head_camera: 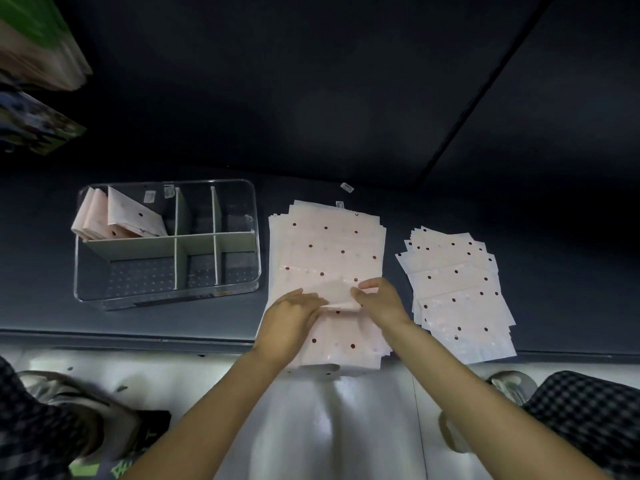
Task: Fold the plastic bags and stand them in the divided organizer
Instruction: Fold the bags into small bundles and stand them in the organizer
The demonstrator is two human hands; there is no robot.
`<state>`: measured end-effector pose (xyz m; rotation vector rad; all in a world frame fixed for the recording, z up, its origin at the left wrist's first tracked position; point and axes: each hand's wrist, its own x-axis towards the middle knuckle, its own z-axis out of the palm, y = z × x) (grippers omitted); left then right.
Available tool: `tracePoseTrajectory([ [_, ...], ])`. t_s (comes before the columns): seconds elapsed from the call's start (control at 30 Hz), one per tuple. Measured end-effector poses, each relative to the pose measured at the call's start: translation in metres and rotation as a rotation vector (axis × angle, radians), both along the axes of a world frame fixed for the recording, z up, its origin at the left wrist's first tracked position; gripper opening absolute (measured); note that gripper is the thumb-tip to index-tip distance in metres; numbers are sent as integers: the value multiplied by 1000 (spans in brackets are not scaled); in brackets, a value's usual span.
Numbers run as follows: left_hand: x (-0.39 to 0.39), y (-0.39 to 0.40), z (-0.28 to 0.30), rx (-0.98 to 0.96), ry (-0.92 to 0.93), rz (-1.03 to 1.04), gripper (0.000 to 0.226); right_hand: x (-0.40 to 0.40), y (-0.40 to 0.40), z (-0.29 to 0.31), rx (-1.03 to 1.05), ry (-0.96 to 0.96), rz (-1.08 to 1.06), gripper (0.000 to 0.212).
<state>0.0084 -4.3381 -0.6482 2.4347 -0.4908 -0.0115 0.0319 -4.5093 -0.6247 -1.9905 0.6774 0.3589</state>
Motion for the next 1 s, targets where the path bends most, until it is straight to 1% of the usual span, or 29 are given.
tracePoseTrajectory([
  [0.03,3,2,8,-15,17,10,23,0,-2,9,-75,-58,87,16],
  [0.1,12,7,25,-13,49,25,26,-1,-6,30,-270,-256,324,26],
  [0.17,20,12,43,-14,46,10,25,-3,-5,50,-435,-404,632,34],
  [0.23,27,19,61,-6,51,-39,24,-3,0,64,-593,-437,899,34],
  [0.27,30,24,69,-2,57,-71,24,-2,3,70,-644,-437,956,33],
  [0.33,34,35,85,-30,91,-114,22,1,9,83,-647,-446,952,32],
  [0.37,36,40,91,-79,116,-118,21,3,13,90,-635,-446,942,31],
  [0.43,39,52,100,-283,198,-91,17,10,20,104,-617,-471,953,30],
  [0.5,42,65,103,-539,366,-51,12,18,30,116,-508,-522,922,30],
  [0.53,43,72,103,-615,444,-35,8,22,35,121,-420,-546,881,29],
  [0.57,45,80,102,-632,488,-23,3,26,40,126,-337,-563,835,28],
  [0.6,47,88,99,-626,496,-10,3,30,46,131,-273,-564,796,26],
  [0.7,52,112,97,-673,450,80,23,45,70,140,-190,-478,791,16],
  [0.73,54,121,98,-692,428,116,26,51,81,141,-183,-451,809,12],
  [0.8,59,141,98,-726,338,200,25,65,107,142,-182,-435,812,5],
  [0.83,61,150,97,-737,265,271,21,72,123,142,-185,-443,796,6],
  [0.87,63,161,94,-693,181,384,13,81,141,140,-194,-456,776,8],
  [0.9,66,172,88,-576,99,517,8,89,159,138,-207,-469,757,10],
  [0.93,67,183,83,-388,30,656,14,97,177,134,-221,-483,739,13],
  [0.97,67,193,76,-204,-5,763,22,103,196,130,-236,-497,728,14],
  [1.0,67,201,69,-65,-10,833,27,109,213,125,-261,-514,727,13],
])
